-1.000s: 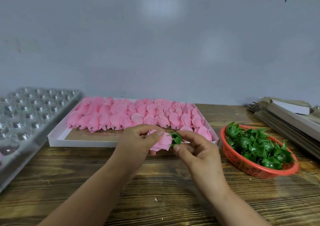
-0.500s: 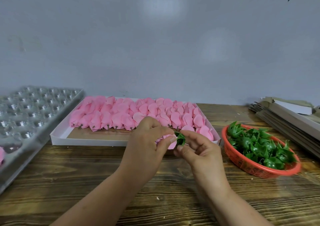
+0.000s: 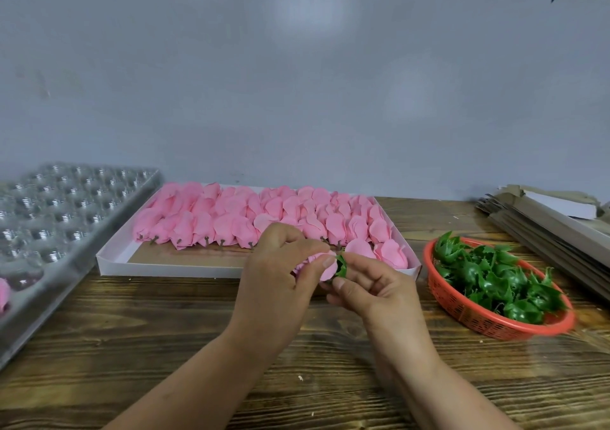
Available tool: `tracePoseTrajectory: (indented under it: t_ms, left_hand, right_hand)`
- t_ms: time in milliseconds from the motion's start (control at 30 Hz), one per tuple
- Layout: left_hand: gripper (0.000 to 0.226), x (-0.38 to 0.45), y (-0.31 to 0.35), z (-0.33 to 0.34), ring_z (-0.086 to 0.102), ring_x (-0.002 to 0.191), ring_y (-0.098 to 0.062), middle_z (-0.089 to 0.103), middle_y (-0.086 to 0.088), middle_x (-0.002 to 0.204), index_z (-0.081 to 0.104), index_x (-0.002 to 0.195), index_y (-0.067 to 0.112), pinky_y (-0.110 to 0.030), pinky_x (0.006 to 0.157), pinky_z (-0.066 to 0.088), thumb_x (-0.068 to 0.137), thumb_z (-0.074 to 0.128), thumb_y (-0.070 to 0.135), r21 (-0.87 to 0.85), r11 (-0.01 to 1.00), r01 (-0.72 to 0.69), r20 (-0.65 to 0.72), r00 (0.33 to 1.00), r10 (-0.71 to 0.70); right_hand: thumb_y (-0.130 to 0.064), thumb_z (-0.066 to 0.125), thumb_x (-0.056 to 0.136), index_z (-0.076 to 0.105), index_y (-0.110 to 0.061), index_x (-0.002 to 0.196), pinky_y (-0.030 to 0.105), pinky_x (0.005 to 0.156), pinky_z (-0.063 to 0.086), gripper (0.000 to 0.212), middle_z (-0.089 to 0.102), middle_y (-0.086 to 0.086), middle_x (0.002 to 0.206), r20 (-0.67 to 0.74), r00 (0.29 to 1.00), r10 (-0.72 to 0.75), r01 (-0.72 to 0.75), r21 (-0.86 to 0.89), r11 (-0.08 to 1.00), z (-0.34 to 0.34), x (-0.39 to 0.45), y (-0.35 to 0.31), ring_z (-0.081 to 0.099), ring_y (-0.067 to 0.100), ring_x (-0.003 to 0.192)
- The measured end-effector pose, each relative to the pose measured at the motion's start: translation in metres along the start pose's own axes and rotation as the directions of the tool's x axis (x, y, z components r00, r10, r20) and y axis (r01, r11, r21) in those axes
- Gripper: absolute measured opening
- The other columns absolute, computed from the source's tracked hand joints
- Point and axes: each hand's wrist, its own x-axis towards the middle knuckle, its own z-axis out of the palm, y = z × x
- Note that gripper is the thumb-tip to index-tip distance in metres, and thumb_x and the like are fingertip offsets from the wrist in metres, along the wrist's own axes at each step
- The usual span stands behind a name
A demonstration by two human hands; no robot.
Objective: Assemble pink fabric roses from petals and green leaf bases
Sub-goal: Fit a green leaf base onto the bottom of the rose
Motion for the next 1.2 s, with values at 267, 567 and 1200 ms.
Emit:
tracePoseTrajectory:
  t_ms: [267,567,1200]
  left_hand:
    - [0.012,0.002,-0.003,-0.002,0.052,0.088,-0.002,0.053,0.012,0.084,0.077,0.091,0.019,-0.004,0.069,0.036,0.082,0.072,0.011,-0.049,0.995,0.083,0.156,0.985,-0.074]
    - [0.011,-0.001,-0.003,0.002,0.055,0.080,-0.002,0.053,0.011,0.084,0.078,0.087,0.018,-0.007,0.070,0.037,0.081,0.074,0.009,-0.071,0.991,0.111,0.111,0.989,-0.102]
    - [0.024,0.008,0.003,-0.010,0.055,0.048,0.002,0.067,0.004,0.057,0.073,0.072,0.022,-0.013,0.045,0.043,0.090,0.062,0.012,-0.419,0.720,0.553,0.368,0.828,-0.423]
  right_hand:
    - [0.012,0.060,0.080,0.074,-0.016,0.093,0.019,0.067,0.054,0.033,0.075,0.004,0.087,0.016,0.999,-0.034,0.035,-0.044,0.998,-0.001,0.001,0.000,0.069,0.010,0.079]
    - [0.020,0.048,0.082,0.075,-0.018,0.092,0.023,0.071,0.056,0.047,0.074,0.009,0.093,0.122,0.993,-0.001,0.002,-0.009,1.000,-0.003,0.001,-0.002,0.070,0.015,0.085]
    - [0.014,0.067,0.072,0.070,-0.019,0.095,0.011,0.069,0.051,0.041,0.074,-0.011,0.083,0.199,0.968,-0.152,0.194,-0.216,0.957,-0.005,0.001,-0.008,0.068,0.000,0.078]
